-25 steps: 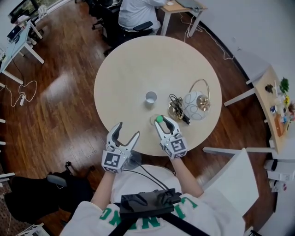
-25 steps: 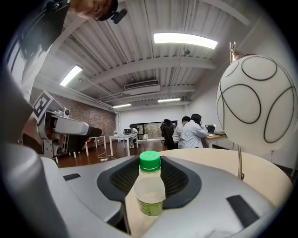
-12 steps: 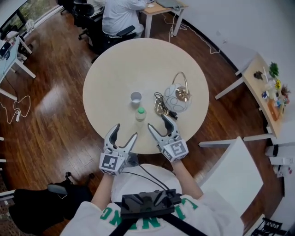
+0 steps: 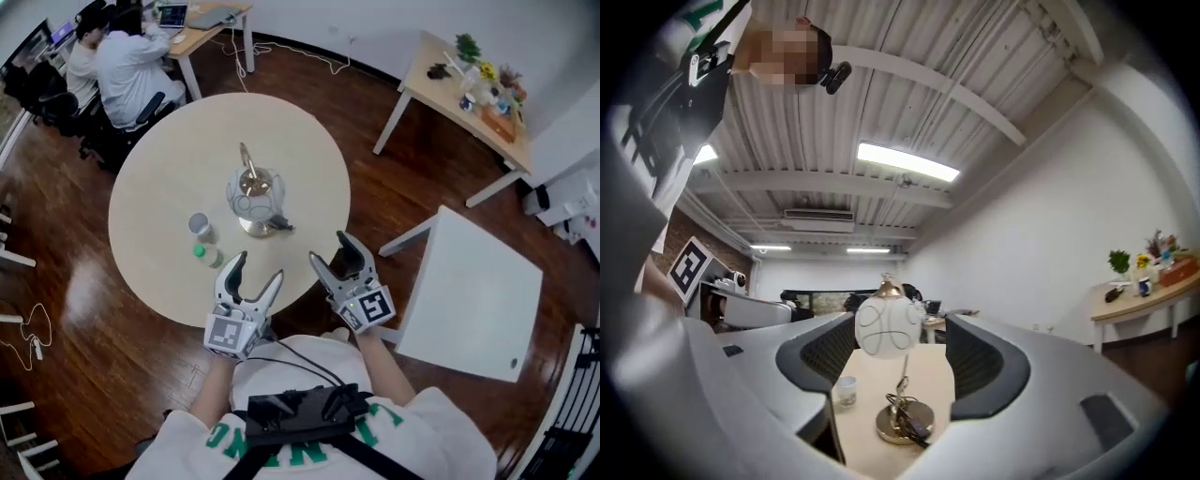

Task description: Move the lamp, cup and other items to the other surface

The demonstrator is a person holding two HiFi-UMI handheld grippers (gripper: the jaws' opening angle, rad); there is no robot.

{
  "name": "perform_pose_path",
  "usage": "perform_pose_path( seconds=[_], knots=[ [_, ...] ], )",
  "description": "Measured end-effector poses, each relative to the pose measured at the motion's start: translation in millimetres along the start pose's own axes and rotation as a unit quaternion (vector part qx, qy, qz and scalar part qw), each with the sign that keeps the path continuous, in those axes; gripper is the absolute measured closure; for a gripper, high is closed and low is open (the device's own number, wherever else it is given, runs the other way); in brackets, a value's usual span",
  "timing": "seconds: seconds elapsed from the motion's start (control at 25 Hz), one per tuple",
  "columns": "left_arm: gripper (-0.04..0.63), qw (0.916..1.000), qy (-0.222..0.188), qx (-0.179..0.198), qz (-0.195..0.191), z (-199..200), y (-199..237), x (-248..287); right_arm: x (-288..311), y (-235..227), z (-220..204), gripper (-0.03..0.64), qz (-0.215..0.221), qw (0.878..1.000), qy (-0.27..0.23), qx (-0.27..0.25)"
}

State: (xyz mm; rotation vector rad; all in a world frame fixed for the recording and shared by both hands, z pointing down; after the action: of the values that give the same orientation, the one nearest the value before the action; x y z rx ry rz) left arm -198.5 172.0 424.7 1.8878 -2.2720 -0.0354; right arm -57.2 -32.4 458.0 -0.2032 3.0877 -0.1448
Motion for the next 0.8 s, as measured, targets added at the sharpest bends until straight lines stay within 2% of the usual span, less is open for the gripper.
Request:
perform_pose_path(
  seconds=[0.12,0.24,0.4,0.64,0.8],
  knots=[
    [0.267,0.9980,0.004,0.025,-0.058,-6,-15,37,-48,-28,2,0.290,-0.078,0.997,0.005,-0.016],
    [0.267,0.9956,0.003,0.049,-0.080,-14,-34,68,-89,-56,11,0.291,-0.128,0.992,0.002,-0.016],
    [0.267,0.9897,0.008,0.054,-0.132,-19,-64,99,-138,-71,12,0.291,-0.195,0.981,-0.004,-0.010],
    [0.267,0.9787,0.011,0.059,-0.197,-26,-99,130,-181,-71,10,0.293,-0.247,0.969,0.005,-0.018],
    [0.267,0.9719,0.015,0.063,-0.226,-26,-117,138,-195,-67,14,0.295,-0.263,0.965,0.012,-0.003]
  ],
)
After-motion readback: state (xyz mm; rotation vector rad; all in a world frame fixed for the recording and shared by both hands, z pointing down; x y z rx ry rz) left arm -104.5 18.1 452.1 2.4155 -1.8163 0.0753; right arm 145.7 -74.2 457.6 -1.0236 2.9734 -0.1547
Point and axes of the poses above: the fingertips, and each gripper's own axes: x forward along the fingers, y to its left, z out of its top, the point moved 10 cm from there along -x, backward along the fingers, and after that the axes turned 3 degrees about y, right-handed, at the moved point
